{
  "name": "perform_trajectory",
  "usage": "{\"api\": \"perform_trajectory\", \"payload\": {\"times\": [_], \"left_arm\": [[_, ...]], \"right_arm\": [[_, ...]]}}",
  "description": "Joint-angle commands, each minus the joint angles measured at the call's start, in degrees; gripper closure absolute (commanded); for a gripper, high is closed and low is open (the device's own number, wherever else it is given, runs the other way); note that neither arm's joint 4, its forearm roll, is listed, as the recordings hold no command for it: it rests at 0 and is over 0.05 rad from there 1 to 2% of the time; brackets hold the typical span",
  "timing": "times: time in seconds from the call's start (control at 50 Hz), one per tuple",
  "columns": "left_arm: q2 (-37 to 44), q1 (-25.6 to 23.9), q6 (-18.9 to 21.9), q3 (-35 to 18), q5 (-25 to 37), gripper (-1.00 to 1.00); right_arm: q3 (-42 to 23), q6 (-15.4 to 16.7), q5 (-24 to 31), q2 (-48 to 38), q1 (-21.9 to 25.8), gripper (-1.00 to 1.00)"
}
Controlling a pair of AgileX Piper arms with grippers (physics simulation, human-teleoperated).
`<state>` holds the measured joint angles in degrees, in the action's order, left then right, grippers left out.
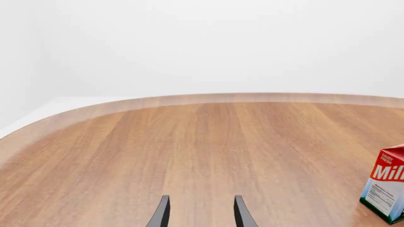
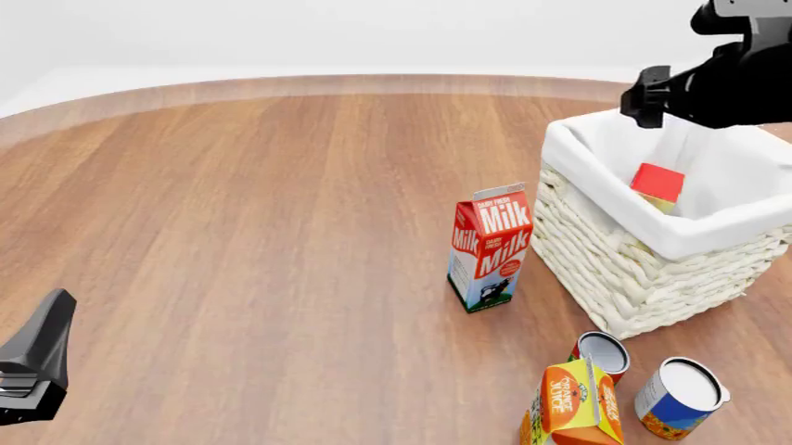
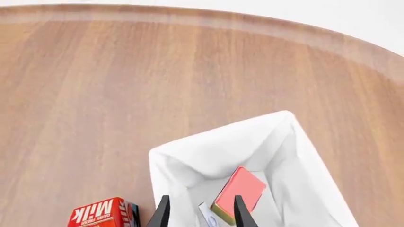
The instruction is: Pick up the cream cheese box and the butter, and put them in the basket.
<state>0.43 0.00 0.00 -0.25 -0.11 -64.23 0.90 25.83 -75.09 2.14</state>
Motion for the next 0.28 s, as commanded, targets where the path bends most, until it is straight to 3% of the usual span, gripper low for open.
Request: {"api": "perform_trajectory", "payload": {"times": [0.02, 0.28], "left_arm": [[0.00, 0.00, 0.00, 0.00, 0.00, -1.00], [0.00, 0.00, 0.00, 0.00, 0.00, -1.00]], "right_arm": [[-1.69, 1.53, 3.33, 3.31, 1.52, -1.00], [-8.68, 6.51, 12.75, 10.16, 5.71, -1.00]]}}
